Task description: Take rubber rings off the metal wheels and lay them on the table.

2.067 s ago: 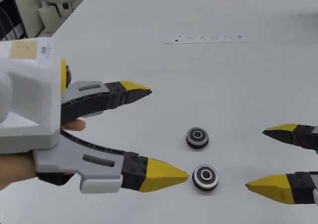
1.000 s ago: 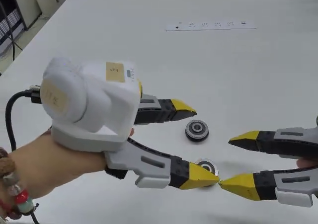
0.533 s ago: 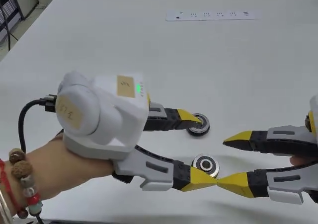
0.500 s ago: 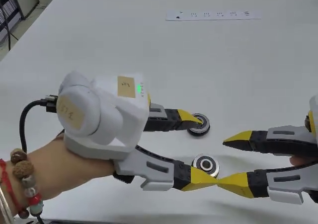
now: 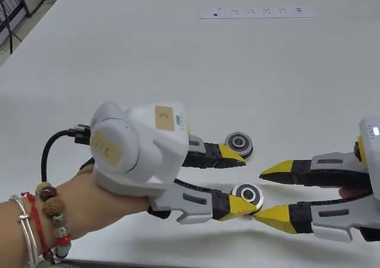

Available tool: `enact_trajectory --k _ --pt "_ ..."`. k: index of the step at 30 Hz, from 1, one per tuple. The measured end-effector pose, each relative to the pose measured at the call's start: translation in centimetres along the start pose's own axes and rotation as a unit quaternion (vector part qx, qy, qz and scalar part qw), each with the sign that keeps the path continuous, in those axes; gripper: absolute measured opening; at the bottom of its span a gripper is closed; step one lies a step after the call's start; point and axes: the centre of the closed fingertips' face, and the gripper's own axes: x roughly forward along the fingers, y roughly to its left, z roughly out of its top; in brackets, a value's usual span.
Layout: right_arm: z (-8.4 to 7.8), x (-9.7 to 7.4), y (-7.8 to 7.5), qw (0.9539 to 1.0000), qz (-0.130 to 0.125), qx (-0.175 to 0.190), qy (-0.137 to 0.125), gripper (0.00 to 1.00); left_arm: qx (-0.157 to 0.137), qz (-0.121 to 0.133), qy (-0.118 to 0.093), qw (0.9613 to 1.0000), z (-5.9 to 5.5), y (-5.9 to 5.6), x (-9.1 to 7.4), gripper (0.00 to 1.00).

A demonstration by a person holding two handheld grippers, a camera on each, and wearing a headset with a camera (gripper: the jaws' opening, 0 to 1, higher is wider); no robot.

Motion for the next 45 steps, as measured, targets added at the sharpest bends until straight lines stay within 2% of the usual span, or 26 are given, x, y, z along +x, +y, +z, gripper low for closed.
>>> enact_trajectory --k 3,11,17,20,23,26,32,38,42,45 --pt "-0.1 0.1 0.1 1.0000 0.002 0.003 -0.001 0.31 0.001 0.008 -0.004 1.0000 0.0 0.2 0.0 0.33" --pt "-0.5 0.3 0.0 1.0000 0.000 -0.007 0.003 0.26 -0.006 0.010 -0.010 0.9999 -0.2 0.2 0.3 0.25" --pt "-0.6 0.4 0.0 0.9999 0.000 -0.013 0.004 0.25 -0.004 0.003 -0.009 1.0000 -0.5 -0.3 0.6 0.21" --pt "-0.6 0.4 0.0 0.9999 0.001 -0.015 0.002 0.25 0.001 -0.002 -0.003 1.0000 -0.9 -0.7 0.9 0.19" --pt "-0.7 0.5 0.0 0.9999 0.002 -0.016 0.002 0.24 0.022 0.006 0.016 0.9996 -1.6 -0.4 1.1 0.19" --pt "-0.8 0.8 0.0 0.9998 0.000 -0.021 0.002 0.24 0.020 0.006 0.012 0.9997 -1.5 -0.4 1.1 0.19" --pt "-0.8 0.8 -0.2 0.9997 -0.001 -0.023 -0.004 0.24 0.038 0.002 0.004 0.9993 -1.4 -0.8 1.2 0.15" --pt "-0.9 0.7 -0.5 0.9995 -0.002 -0.029 -0.008 0.24 0.038 0.004 -0.002 0.9993 -1.6 -0.6 1.2 0.15" --pt "-0.7 0.7 -0.9 0.9994 -0.007 -0.029 -0.020 0.29 0.039 0.005 -0.006 0.9992 -1.7 -0.5 1.2 0.15" --pt "-0.6 0.8 -0.9 0.9992 -0.004 -0.031 -0.025 0.28 0.041 0.007 -0.007 0.9991 -1.7 -0.4 1.3 0.15"
